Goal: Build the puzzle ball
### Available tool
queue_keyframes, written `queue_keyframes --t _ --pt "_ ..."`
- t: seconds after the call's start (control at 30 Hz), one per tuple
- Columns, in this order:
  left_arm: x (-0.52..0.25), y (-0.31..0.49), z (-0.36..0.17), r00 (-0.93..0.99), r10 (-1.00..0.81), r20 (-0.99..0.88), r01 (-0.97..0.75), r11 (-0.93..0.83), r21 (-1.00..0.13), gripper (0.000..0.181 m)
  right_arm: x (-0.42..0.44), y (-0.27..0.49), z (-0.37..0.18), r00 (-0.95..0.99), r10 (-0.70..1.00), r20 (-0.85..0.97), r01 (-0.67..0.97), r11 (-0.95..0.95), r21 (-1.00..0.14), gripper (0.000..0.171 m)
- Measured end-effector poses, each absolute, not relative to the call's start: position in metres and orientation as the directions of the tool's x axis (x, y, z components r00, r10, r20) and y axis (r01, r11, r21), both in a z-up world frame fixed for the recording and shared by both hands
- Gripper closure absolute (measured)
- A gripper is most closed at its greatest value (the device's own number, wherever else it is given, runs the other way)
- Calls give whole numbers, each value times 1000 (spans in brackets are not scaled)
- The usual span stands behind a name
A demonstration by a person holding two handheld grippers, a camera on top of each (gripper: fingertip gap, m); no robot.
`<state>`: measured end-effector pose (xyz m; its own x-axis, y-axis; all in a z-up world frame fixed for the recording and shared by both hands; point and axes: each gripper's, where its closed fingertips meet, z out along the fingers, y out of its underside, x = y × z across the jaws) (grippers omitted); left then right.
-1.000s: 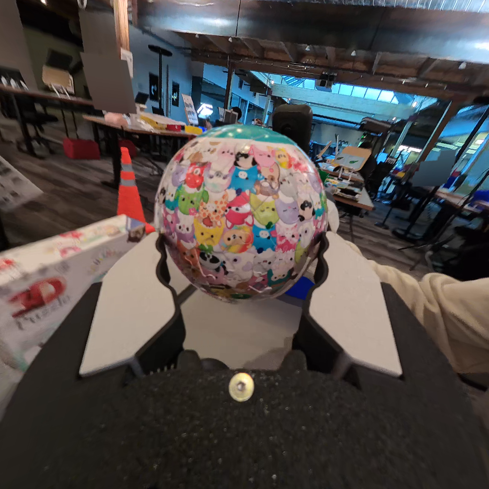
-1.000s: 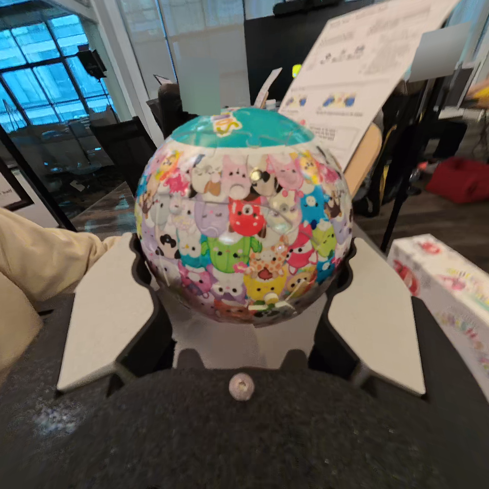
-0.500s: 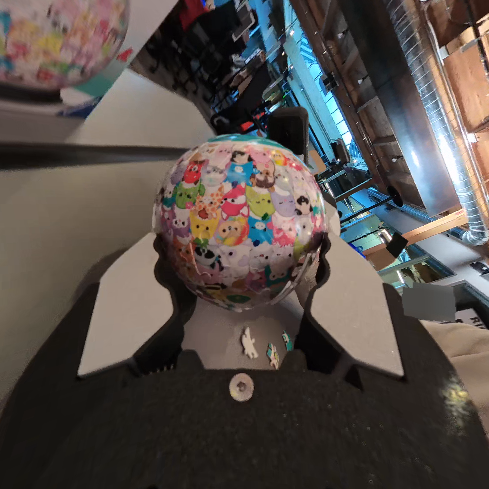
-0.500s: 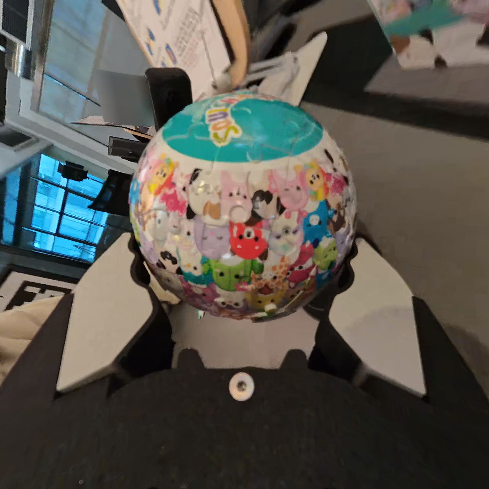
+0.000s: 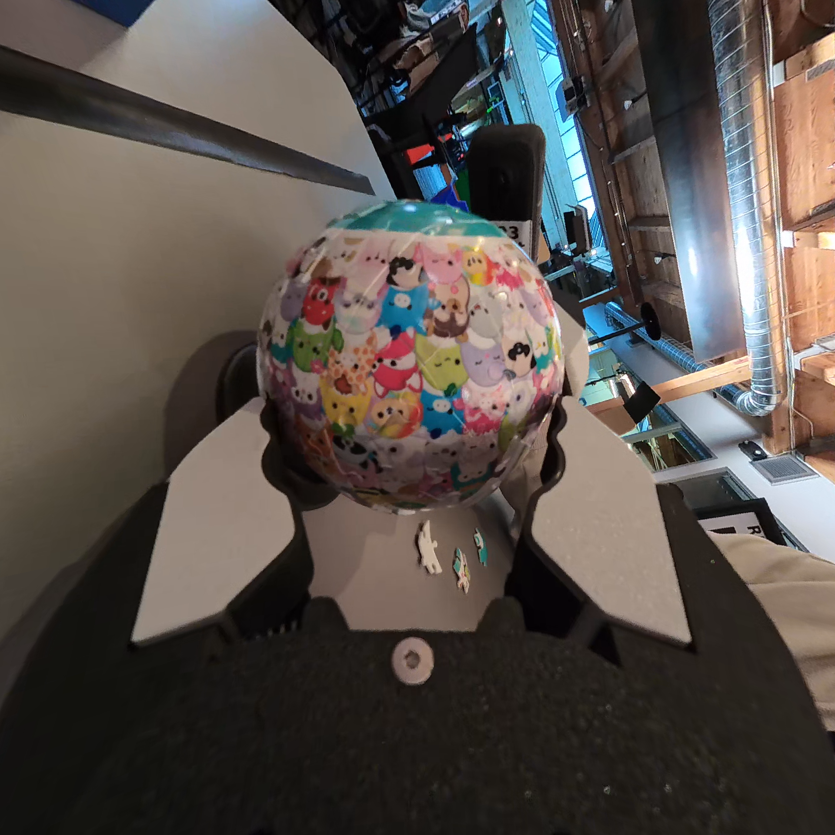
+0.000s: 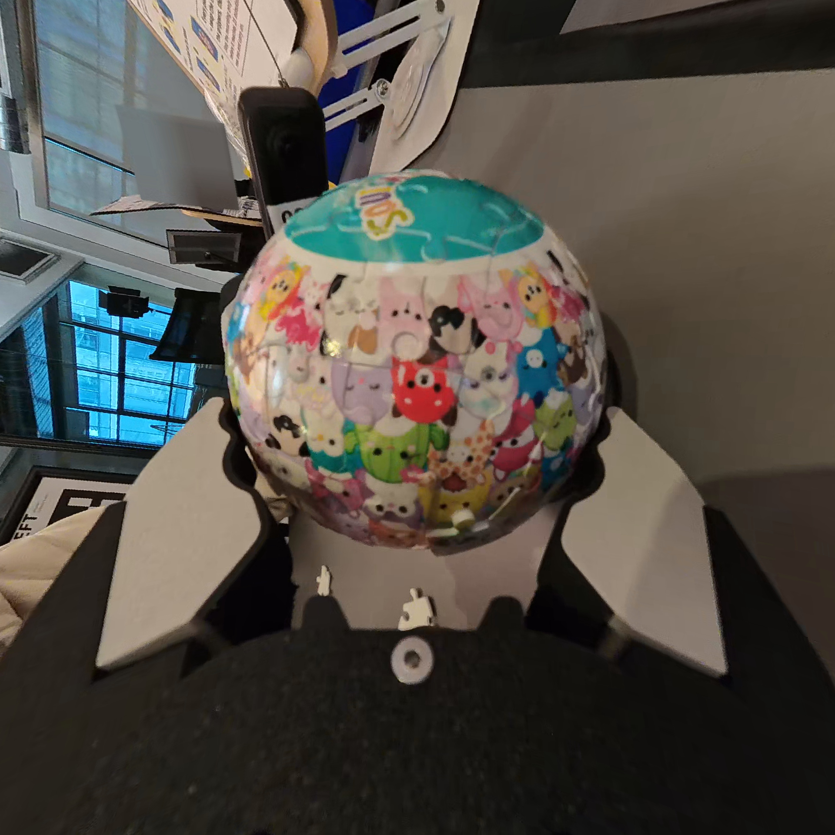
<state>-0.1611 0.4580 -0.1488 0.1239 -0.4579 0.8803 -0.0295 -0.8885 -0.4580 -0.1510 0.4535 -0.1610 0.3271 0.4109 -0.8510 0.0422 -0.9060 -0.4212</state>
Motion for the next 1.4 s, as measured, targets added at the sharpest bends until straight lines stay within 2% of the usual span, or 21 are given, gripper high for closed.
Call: queue_keyframes --t 0.3,0.43,0.53,0.6,0.67,0.8,0.9,0.97,1.13,1.4 --pt "-180 467 -136 112 -471 875 15 -880 -476 76 -142 438 -157 365 491 -791 63 -861 -505 34" --pt "-195 467 -124 142 -506 851 34 -857 -515 82 -120 425 -145 443 584 -681 86 -783 -616 36" --pt "-202 464 -124 226 -621 750 -36 -775 -631 82 -113 412 -137 461 740 -491 181 -620 -764 56" --pt "-203 460 -140 291 -728 620 -148 -675 -723 75 -108 415 -149 479 830 -288 311 -467 -828 53" --pt "-203 453 -159 301 -823 482 -271 -558 -784 77 -106 420 -164 433 896 -95 414 -291 -863 53" --pt "-218 452 -201 329 -931 159 -549 -325 -770 75 -95 437 -202 378 908 180 663 -129 -738 59" --pt "-216 454 -213 296 -953 69 -646 -253 -720 82 -94 458 -215 372 874 311 743 -80 -665 63" --pt "-207 455 -217 265 -963 59 -677 -229 -699 83 -104 464 -216 368 893 260 730 -105 -675 73" --pt "-192 444 -211 184 -976 112 -685 -209 -698 105 -116 455 -221 319 937 143 751 -158 -641 72" --pt "-184 424 -206 163 -971 176 -681 -240 -692 95 -120 430 -205 351 933 -76 672 -307 -674 67"
